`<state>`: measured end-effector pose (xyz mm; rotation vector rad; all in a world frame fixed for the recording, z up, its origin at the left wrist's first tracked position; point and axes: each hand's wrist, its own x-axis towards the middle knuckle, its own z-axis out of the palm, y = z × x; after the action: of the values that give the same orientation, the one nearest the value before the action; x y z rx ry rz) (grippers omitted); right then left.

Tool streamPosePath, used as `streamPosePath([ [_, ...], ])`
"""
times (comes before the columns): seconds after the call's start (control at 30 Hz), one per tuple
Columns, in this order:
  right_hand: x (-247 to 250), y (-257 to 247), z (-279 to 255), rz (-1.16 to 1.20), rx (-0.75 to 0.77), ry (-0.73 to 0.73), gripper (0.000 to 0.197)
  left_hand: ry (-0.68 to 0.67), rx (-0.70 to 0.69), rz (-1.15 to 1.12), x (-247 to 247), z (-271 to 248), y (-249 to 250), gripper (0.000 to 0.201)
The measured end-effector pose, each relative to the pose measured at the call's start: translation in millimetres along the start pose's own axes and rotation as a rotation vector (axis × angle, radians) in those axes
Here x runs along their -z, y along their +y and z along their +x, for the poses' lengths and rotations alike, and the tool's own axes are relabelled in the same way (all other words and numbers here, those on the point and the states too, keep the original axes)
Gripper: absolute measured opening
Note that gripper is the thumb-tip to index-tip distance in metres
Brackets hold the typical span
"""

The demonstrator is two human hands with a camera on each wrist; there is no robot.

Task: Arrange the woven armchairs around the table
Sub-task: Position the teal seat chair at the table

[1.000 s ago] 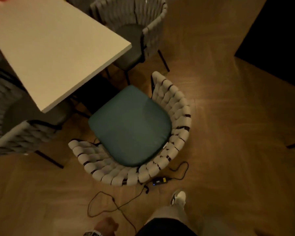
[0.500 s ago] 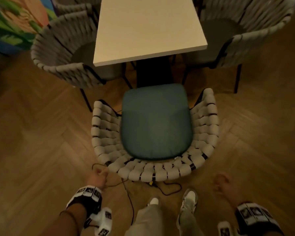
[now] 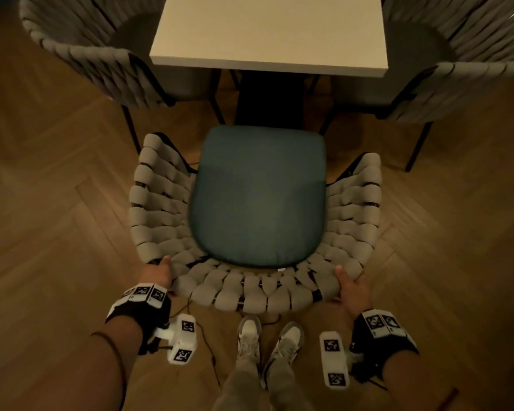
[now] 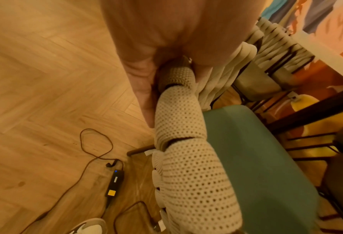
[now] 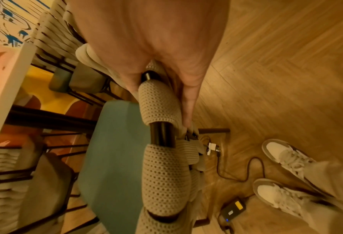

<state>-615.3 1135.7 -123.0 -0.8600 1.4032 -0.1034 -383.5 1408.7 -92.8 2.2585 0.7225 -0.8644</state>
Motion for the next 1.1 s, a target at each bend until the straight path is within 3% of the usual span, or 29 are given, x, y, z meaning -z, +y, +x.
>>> streamPosePath([
  [0.23,4.6,-45.1,11.4,0.003,-0.026,0.042,0.050,-0.063,0.002,-0.060,-18.8,10.8,22.3,0.046],
  [0.7,-8.0,-48.0,8.6,0.002,0.022,0.016,0.041,-0.001,-0.029,-0.122,-13.1,25.0,24.9,0.045],
  [0.87,-14.4,-57.2,18.6,-0.013,0.013,0.034,0.046,-0.030,-0.069,-0.094,-12.2,25.5,43.1,0.044],
  [1.1,-16.8,-50.4,19.1,0.003,-0.021,0.008,0.047,-0.029,-0.052,-0.127,-12.8,44.4,29.1,0.045],
])
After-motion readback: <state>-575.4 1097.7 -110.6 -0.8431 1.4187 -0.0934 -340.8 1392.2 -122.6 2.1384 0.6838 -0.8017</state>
